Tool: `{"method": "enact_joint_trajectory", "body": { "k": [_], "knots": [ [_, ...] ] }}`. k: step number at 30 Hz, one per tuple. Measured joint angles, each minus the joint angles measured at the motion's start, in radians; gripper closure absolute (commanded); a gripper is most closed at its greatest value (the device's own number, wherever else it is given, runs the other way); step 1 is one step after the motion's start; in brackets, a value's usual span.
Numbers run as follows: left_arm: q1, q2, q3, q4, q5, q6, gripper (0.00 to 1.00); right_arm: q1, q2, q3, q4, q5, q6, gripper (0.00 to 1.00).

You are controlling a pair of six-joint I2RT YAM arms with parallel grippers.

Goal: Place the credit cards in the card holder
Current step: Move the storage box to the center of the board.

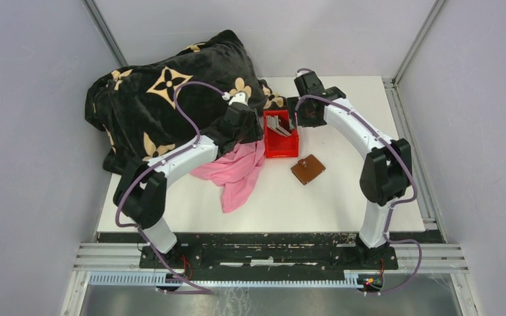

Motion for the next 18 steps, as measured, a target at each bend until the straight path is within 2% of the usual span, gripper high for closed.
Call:
{"method": "enact_joint_trajectory", "body": {
  "k": [4,10,18],
  "knots": [
    [-0.007,-0.057,-0.040,0.006,0.013,0.000,0.43,0.024,-0.102,-0.106,0.000,0.064,0.055,0.23],
    [-0.045,-0.122,-0.128,0.030,0.064,0.000,0.43,0.131,-0.237,-0.303,-0.012,0.177,0.172,0.23],
    [-0.119,-0.137,-0.209,0.046,0.106,-0.001,0.44,0.243,-0.312,-0.461,-0.052,0.276,0.362,0.22]
  ]
}}
